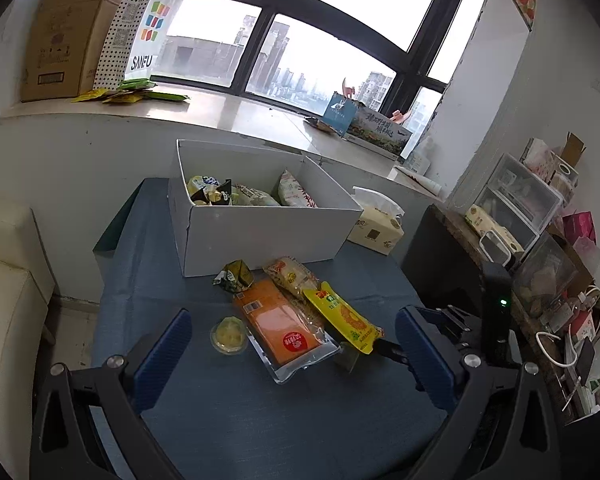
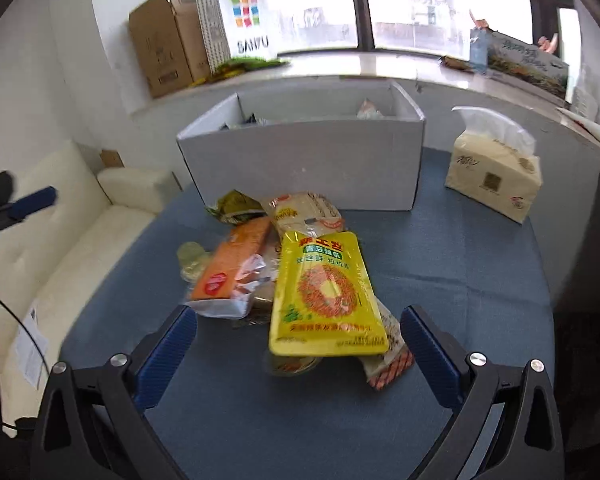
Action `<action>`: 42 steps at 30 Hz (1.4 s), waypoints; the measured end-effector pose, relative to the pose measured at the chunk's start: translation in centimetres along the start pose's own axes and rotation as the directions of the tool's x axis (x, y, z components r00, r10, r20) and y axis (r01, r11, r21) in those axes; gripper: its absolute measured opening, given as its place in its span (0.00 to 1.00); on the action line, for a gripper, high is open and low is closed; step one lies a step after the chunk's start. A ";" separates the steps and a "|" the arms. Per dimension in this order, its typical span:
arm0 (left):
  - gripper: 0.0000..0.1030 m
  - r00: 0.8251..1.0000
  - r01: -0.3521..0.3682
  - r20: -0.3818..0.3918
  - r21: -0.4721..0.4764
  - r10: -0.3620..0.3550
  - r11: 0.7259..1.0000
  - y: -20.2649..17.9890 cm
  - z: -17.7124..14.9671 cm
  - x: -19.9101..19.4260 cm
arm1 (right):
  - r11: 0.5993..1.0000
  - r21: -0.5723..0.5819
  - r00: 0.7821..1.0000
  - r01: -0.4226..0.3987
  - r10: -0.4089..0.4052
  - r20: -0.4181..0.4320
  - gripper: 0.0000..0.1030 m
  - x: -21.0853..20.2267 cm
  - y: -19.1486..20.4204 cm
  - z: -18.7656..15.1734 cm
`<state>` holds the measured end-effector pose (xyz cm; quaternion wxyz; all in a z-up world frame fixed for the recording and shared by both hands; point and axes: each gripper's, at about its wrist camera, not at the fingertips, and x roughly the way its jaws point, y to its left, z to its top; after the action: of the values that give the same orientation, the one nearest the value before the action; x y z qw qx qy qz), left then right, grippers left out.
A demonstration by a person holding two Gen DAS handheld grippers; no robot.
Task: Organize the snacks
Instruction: 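Grasp the yellow noodle bag with the right gripper while the left approaches the orange bag, then carry the yellow noodle bag into the white box and open the right gripper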
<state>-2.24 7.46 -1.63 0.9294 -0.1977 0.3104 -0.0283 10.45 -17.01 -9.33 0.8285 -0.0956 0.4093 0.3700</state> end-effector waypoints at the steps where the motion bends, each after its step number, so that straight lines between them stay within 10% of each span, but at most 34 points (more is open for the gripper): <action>1: 1.00 1.000 0.003 -0.003 -0.007 -0.003 1.000 0.2 -0.1 0.0 | 1.000 -0.005 1.000 0.002 -0.002 -0.021 1.00 1.0 -0.2 0.4; 15: 1.00 0.998 0.017 -0.057 0.009 -0.017 1.000 0.5 -1.8 1.3 | 0.996 0.077 0.979 -0.053 0.067 -0.193 1.00 9.5 -3.6 1.8; 18: 1.00 0.998 0.013 -0.065 0.018 -0.011 1.000 0.4 -2.1 1.6 | 0.994 0.077 0.979 -0.078 0.091 -0.182 0.82 9.8 -3.6 1.8; 25: 1.00 0.997 0.002 -0.079 0.004 -0.002 1.000 1.0 -2.5 2.2 | 0.994 0.075 0.990 -0.085 0.093 -0.110 0.47 7.1 -4.1 2.4; 42: 0.98 0.956 -0.082 -0.260 0.200 0.134 0.976 4.1 -2.9 13.5 | 0.982 0.135 0.985 -0.130 0.113 0.132 0.45 -5.4 -3.5 0.2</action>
<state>6.66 7.80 -12.95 0.8925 -0.0864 0.4414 -0.0333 10.89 -22.21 -5.66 0.8328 0.0122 0.3877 0.3950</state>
